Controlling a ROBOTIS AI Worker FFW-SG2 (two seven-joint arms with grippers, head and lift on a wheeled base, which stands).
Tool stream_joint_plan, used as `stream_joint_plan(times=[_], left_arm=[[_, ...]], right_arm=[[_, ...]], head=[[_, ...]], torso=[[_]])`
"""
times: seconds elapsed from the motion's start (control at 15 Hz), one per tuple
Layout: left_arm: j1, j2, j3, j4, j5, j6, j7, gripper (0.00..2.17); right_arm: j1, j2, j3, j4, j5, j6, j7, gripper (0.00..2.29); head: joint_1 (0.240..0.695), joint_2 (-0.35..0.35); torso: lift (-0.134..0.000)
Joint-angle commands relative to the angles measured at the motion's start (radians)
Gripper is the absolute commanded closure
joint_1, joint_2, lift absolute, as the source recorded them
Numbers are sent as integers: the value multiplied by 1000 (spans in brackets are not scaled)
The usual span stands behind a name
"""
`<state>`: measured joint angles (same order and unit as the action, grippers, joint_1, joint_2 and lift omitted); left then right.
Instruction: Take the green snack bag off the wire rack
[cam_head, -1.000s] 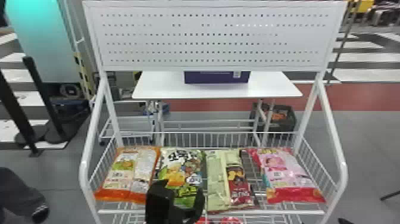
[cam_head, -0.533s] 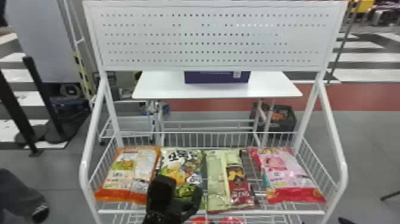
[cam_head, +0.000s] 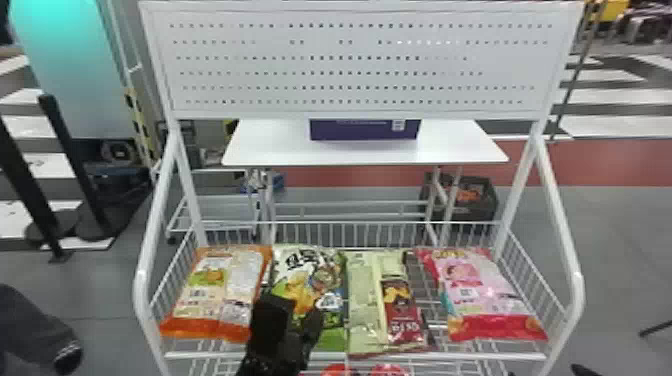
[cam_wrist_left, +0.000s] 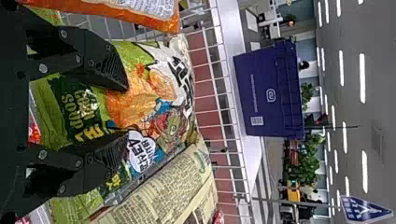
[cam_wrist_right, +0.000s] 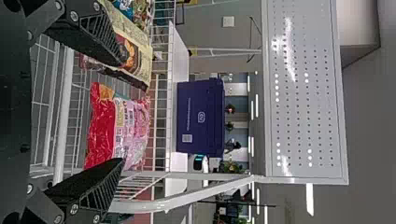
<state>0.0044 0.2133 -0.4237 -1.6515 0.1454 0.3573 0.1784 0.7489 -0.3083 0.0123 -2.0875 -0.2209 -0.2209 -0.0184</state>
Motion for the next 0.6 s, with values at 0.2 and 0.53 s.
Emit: stream_joint_plan(times=[0.2, 0.53], left_arm=[[37, 9, 5, -60, 6, -14, 4, 1713], [80, 17, 10, -136, 10, -57, 24, 1713]], right_arm=[[-2, 0, 1, 0, 0, -1, 0, 167], [-2, 0, 1, 0, 0, -4, -2, 167]], head=[[499, 0], [499, 0]], torso=[[0], [0]])
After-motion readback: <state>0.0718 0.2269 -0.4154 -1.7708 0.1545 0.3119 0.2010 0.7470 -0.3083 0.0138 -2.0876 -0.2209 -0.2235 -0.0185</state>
